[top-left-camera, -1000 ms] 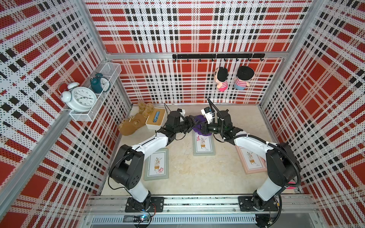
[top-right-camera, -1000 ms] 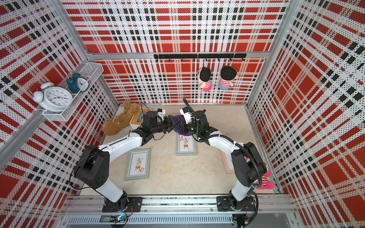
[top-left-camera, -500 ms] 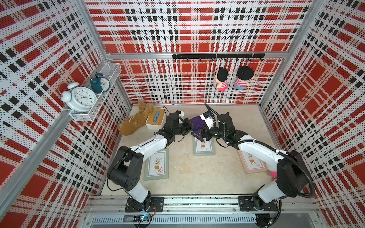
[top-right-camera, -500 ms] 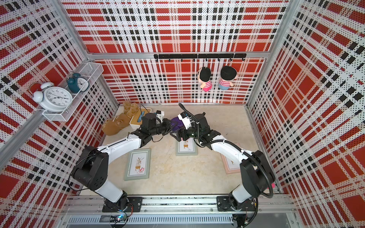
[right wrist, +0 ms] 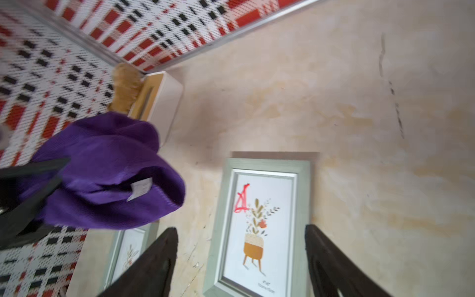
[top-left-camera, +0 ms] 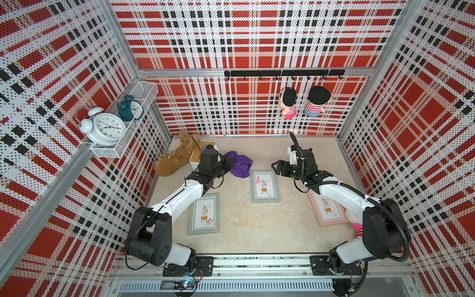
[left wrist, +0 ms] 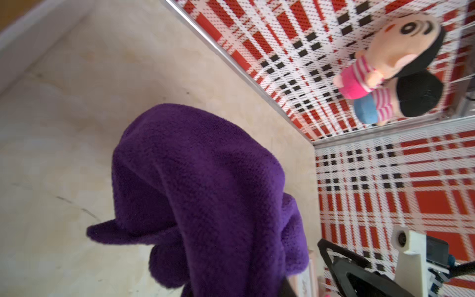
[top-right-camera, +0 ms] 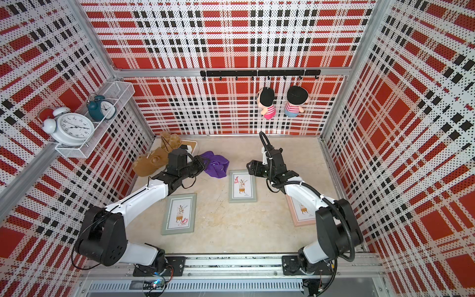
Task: Wipe the picture frame with a cloth
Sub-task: Adjust the cleaning item, then wipe the dirt from the picture frame.
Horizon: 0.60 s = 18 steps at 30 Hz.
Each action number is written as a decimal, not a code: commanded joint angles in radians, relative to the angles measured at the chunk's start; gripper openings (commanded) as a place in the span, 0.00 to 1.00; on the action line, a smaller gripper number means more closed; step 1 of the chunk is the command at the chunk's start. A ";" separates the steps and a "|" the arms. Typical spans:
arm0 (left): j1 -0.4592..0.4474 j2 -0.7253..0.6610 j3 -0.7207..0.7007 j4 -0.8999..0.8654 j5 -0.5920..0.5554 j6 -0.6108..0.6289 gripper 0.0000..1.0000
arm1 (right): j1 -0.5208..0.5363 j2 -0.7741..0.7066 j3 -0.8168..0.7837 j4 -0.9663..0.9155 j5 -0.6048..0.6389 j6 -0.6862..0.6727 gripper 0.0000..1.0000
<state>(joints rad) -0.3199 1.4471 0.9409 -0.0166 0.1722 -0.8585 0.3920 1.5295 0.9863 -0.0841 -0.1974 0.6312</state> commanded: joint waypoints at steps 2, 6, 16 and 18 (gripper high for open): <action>-0.027 0.015 0.007 -0.119 -0.163 0.129 0.00 | -0.029 0.085 0.017 -0.068 0.030 0.060 0.72; -0.085 0.075 0.030 -0.148 -0.260 0.160 0.00 | -0.031 0.191 0.066 -0.130 0.012 0.049 0.57; -0.204 0.177 0.042 0.012 -0.421 0.148 0.00 | -0.033 0.315 0.108 -0.117 -0.077 0.032 0.32; -0.219 0.201 0.050 0.055 -0.415 0.150 0.00 | -0.034 0.328 0.113 -0.115 -0.087 0.026 0.30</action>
<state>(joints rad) -0.5182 1.6230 0.9604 -0.0799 -0.2085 -0.7185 0.3595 1.8381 1.0752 -0.1978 -0.2565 0.6701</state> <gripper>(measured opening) 0.198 0.303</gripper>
